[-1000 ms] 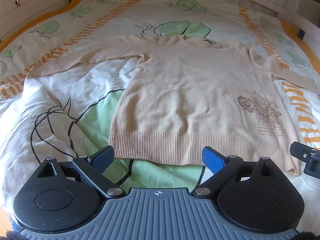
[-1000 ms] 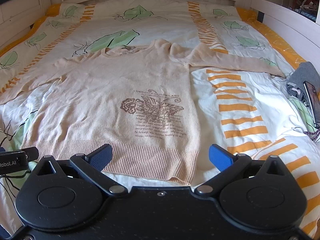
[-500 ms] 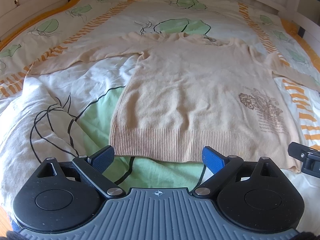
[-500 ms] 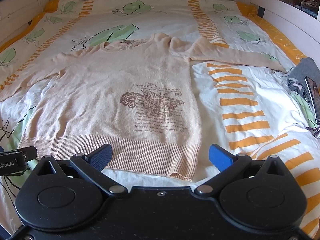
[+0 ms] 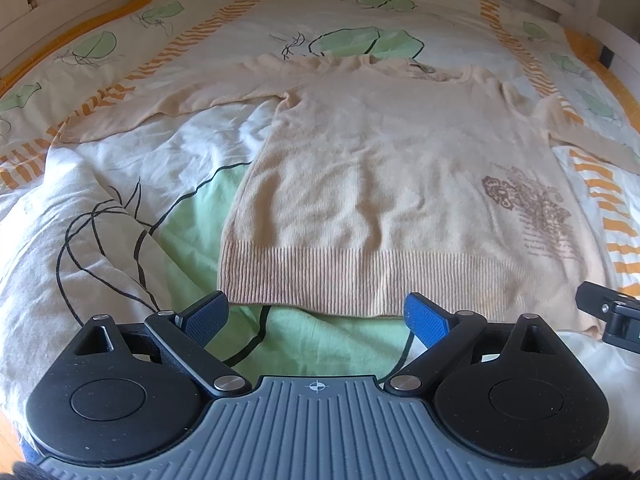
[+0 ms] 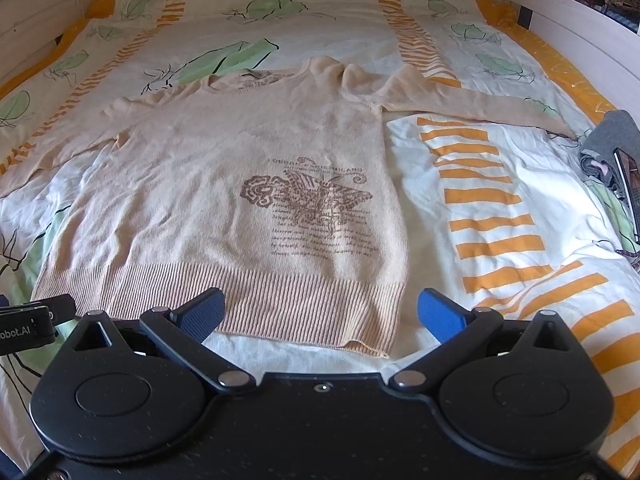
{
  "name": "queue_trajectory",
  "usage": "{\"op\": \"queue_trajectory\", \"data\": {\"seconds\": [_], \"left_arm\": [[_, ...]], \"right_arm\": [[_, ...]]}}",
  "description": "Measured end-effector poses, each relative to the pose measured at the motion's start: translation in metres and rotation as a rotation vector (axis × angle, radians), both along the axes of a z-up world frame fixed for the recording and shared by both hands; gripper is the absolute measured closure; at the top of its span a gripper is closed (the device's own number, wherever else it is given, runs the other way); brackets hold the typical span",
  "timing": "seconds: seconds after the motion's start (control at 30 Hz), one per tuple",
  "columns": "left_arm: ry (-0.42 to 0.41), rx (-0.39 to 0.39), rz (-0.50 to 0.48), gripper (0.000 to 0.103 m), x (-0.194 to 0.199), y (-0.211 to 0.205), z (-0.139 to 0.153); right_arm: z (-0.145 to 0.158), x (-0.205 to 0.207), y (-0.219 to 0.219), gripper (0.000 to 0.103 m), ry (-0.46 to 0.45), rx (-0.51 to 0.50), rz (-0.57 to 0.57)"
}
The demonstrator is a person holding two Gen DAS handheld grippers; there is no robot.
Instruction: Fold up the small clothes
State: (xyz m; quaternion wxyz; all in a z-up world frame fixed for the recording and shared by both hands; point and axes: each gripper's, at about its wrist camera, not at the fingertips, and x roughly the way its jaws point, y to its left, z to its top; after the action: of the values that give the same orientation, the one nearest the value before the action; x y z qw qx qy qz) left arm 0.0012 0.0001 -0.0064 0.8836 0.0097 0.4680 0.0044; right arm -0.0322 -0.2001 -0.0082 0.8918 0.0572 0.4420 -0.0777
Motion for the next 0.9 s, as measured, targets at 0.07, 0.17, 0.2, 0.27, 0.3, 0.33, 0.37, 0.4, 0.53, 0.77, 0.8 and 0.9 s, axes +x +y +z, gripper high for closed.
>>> {"op": "queue_trajectory", "data": {"seconds": [0.07, 0.17, 0.2, 0.27, 0.3, 0.33, 0.37, 0.4, 0.53, 0.77, 0.8, 0.9], "left_arm": [[0.002, 0.002, -0.001, 0.007, 0.001, 0.0, -0.001], [0.006, 0.007, 0.003, 0.007, 0.002, 0.0, -0.002], [0.006, 0.012, 0.007, 0.007, 0.003, 0.0, -0.002], [0.006, 0.02, 0.014, 0.007, 0.003, -0.001, -0.004], [0.007, 0.02, 0.017, 0.007, 0.004, 0.0, -0.005], [0.009, 0.019, 0.018, 0.007, 0.004, 0.0, -0.006], [0.013, 0.018, 0.018, 0.007, 0.005, 0.001, -0.007], [0.02, 0.017, 0.017, 0.007, 0.006, 0.001, -0.007], [0.012, 0.036, -0.005, 0.007, 0.009, 0.0, -0.009], [-0.027, 0.071, -0.065, 0.007, 0.02, -0.008, -0.009], [-0.02, 0.064, -0.064, 0.007, 0.023, -0.008, -0.01], [0.021, 0.045, -0.07, 0.007, 0.032, -0.008, -0.013]], "right_arm": [[-0.001, 0.0, 0.001, 0.001, 0.004, 0.002, 0.002], [-0.003, 0.002, 0.001, 0.001, 0.015, 0.003, 0.003], [-0.004, 0.003, 0.001, 0.001, 0.022, 0.002, 0.002], [-0.007, 0.005, 0.001, 0.001, 0.037, 0.002, 0.005], [-0.008, 0.006, 0.001, 0.001, 0.044, 0.004, 0.007], [-0.009, 0.007, 0.001, 0.001, 0.051, 0.005, 0.008], [-0.01, 0.008, 0.001, 0.001, 0.061, 0.008, 0.009], [-0.011, 0.01, 0.001, 0.001, 0.071, 0.01, 0.009], [-0.017, 0.013, 0.001, 0.001, 0.103, 0.019, 0.014], [-0.026, 0.023, -0.004, 0.001, 0.15, 0.047, 0.0], [-0.026, 0.023, -0.005, 0.001, 0.152, 0.043, -0.001], [-0.027, 0.028, -0.005, 0.001, 0.161, 0.024, -0.005]]}}
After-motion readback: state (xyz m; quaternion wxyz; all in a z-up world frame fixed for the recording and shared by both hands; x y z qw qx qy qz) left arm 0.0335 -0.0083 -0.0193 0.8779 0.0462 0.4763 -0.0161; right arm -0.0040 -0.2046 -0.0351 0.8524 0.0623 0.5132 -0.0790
